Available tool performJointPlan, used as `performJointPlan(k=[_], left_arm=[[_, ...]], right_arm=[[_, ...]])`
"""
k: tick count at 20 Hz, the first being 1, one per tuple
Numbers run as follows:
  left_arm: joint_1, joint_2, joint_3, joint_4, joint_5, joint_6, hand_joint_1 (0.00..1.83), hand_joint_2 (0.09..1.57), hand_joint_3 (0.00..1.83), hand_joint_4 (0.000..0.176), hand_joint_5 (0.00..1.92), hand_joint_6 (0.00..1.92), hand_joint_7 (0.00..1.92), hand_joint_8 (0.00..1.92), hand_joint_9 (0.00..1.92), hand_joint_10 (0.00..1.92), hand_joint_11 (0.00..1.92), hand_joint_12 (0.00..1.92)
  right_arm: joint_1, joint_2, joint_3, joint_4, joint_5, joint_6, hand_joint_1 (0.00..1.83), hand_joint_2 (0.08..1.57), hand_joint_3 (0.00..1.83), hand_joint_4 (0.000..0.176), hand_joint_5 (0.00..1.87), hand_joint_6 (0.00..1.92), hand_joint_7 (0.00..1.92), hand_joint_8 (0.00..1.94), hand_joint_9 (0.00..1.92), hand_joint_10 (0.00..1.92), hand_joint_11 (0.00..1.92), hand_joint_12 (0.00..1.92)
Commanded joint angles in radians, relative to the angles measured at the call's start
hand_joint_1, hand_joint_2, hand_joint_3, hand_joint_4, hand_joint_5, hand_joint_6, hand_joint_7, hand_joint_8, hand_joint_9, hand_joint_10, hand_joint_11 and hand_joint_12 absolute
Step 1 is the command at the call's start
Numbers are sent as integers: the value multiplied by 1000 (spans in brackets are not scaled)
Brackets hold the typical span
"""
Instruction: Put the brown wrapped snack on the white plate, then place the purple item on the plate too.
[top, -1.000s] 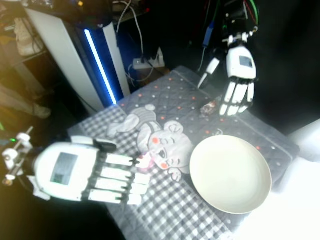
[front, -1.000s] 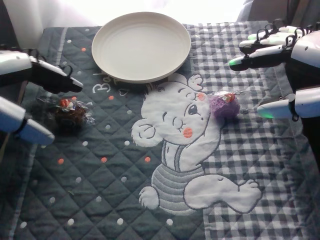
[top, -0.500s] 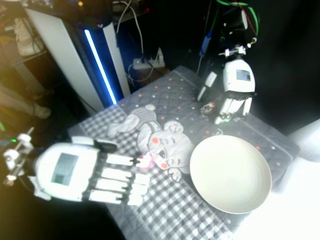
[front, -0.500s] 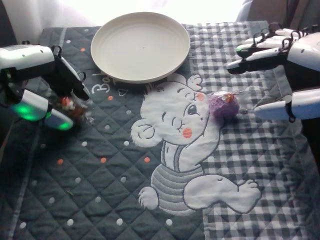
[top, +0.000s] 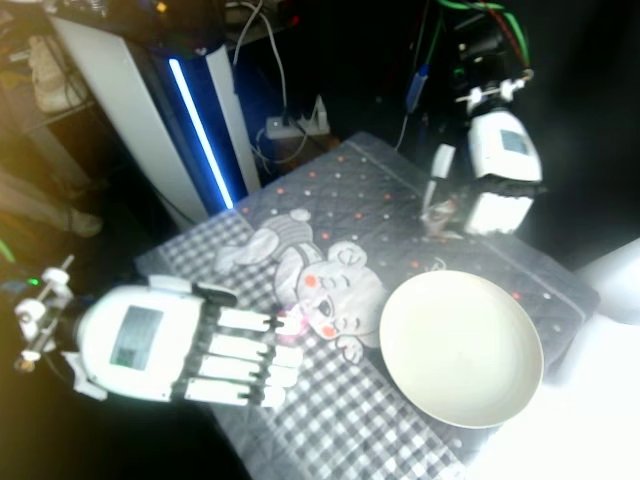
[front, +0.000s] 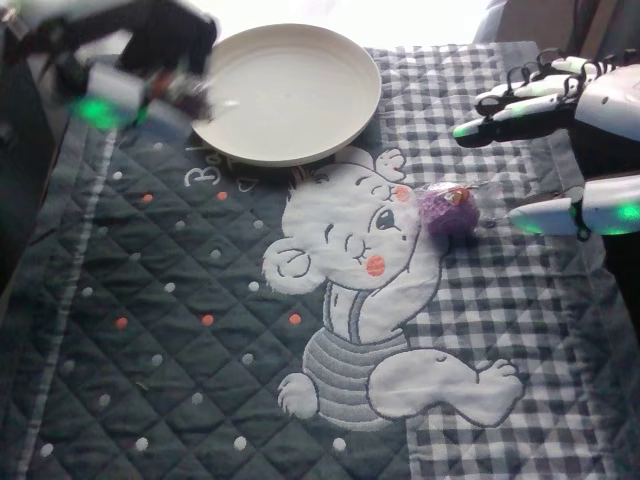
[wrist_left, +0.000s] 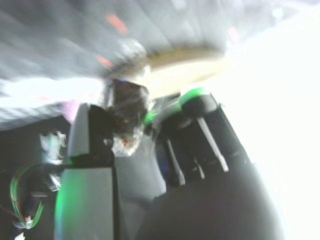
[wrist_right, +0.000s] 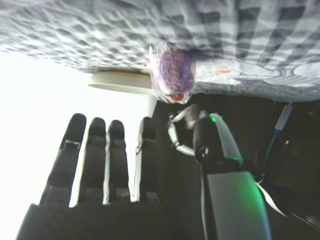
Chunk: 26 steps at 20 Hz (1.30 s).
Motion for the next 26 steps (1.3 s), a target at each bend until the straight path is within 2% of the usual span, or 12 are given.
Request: performJointPlan(k=[1, 3, 4, 7, 8, 11, 13, 14, 15, 17, 24, 26], left_arm=[[-25, -13, 17, -27, -84, 5, 1137, 1094, 0, 0, 1005, 970, 758, 1722, 892, 1913, 755, 1921], [-58, -77, 90, -31, -40, 5, 1162, 968, 0, 0, 924, 894, 699, 1892, 846, 1921, 692, 1921], [-68, -115, 130, -31, -8, 5, 1146, 918, 0, 0, 891, 890, 692, 1871, 819, 1921, 676, 1921], [-74, -194, 224, -31, 73, 5, 924, 876, 0, 0, 892, 283, 850, 947, 818, 1376, 676, 1708], [-74, -205, 236, -31, 85, 5, 866, 870, 0, 12, 885, 137, 819, 908, 764, 1400, 628, 1741], [-68, -193, 224, -31, 75, 5, 780, 835, 0, 60, 558, 1, 679, 87, 661, 342, 274, 1093], [-32, -149, 176, -72, 15, 6, 816, 809, 0, 112, 377, 0, 383, 0, 472, 7, 111, 1013], [-21, -137, 163, -82, 0, 6, 816, 809, 0, 112, 377, 0, 383, 0, 472, 7, 111, 1013], [7, -102, 121, -105, -39, 6, 782, 839, 0, 127, 339, 3, 316, 0, 417, 1, 93, 883], [62, -51, 58, -139, -96, -1, 793, 856, 1, 114, 384, 1, 330, 0, 408, 0, 4, 1081], [260, 79, -96, -268, -382, -113, 895, 922, 9, 80, 382, 0, 292, 1, 265, 0, 0, 586], [296, 107, -132, -302, -440, -113, 774, 922, 3, 125, 349, 0, 276, 0, 246, 0, 0, 667]], right_arm=[[12, -5, 7, 39, 103, 7, 655, 1120, 0, 98, 483, 1, 292, 1, 258, 1, 0, 738], [12, -17, 14, 38, 103, 10, 702, 1127, 2, 72, 487, 2, 291, 0, 256, 2, 0, 730], [12, -25, 20, 37, 104, 16, 694, 1122, 0, 86, 485, 1, 296, 1, 266, 4, 0, 762], [13, -39, 27, 33, 130, 33, 783, 1103, 0, 74, 506, 2, 324, 4, 300, 8, 0, 863], [13, -40, 27, 32, 140, 37, 743, 1097, 0, 93, 503, 1, 337, 4, 326, 10, 0, 948], [14, -41, 27, 25, 175, 72, 745, 1073, 0, 98, 491, 0, 337, 1, 342, 8, 0, 1018], [15, -43, 27, 24, 202, 79, 786, 1028, 0, 146, 465, 0, 358, 2, 393, 11, 32, 1115], [17, -44, 27, 24, 204, 80, 786, 1028, 0, 146, 465, 0, 358, 2, 393, 11, 32, 1115], [20, -46, 27, 23, 207, 80, 835, 1006, 0, 116, 472, 1, 384, 3, 419, 10, 11, 1173], [21, -50, 29, 23, 207, 80, 808, 999, 0, 154, 431, 0, 382, 0, 472, 13, 106, 1171], [22, -102, 58, 31, 173, 80, 923, 955, 0, 144, 468, 1, 406, 0, 486, 4, 144, 1109], [22, -116, 70, 35, 145, 80, 925, 961, 0, 135, 486, 1, 414, 1, 500, 4, 191, 1044]])
